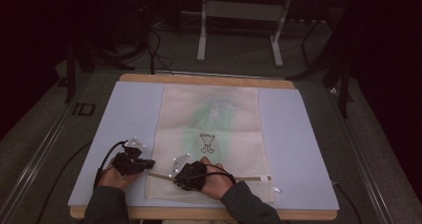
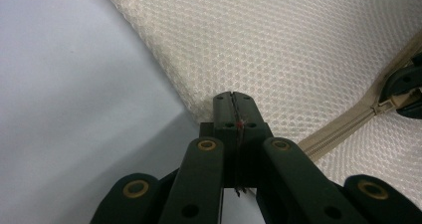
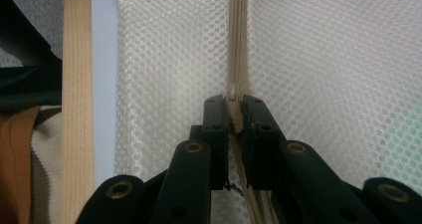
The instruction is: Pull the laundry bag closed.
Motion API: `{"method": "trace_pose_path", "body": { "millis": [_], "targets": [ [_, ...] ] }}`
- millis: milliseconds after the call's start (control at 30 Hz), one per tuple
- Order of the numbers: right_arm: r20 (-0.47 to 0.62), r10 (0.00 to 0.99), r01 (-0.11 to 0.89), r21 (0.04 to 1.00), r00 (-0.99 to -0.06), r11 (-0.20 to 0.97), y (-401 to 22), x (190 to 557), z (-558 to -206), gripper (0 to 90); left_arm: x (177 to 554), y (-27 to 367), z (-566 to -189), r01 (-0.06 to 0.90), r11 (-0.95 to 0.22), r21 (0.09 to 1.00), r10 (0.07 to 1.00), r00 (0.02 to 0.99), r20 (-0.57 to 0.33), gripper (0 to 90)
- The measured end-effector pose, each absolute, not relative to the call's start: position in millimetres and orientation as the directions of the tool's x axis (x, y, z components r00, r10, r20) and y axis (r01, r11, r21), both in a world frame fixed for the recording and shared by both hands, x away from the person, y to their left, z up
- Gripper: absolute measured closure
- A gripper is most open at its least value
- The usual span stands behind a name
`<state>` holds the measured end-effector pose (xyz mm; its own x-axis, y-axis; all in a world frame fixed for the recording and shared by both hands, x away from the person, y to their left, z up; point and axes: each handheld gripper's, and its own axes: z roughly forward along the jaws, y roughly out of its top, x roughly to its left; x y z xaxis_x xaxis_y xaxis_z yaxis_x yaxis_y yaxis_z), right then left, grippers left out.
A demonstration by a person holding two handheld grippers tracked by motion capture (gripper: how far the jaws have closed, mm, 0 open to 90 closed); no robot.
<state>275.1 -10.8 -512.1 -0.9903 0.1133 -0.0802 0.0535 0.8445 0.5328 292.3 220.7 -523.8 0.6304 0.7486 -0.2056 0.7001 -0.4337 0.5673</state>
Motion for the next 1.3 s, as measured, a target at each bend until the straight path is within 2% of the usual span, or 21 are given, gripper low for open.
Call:
{"method": "trace_pose_path", "body": {
  "millis": [1300],
  "targets": [
    [-0.089, 0.133, 0.069, 0.515, -0.987, 0.855, -39, 270, -508, 82.3, 292, 221, -524, 0.699, -0.434, 0.568, 0.749, 0.631, -0.205, 90.0]
  ]
}}
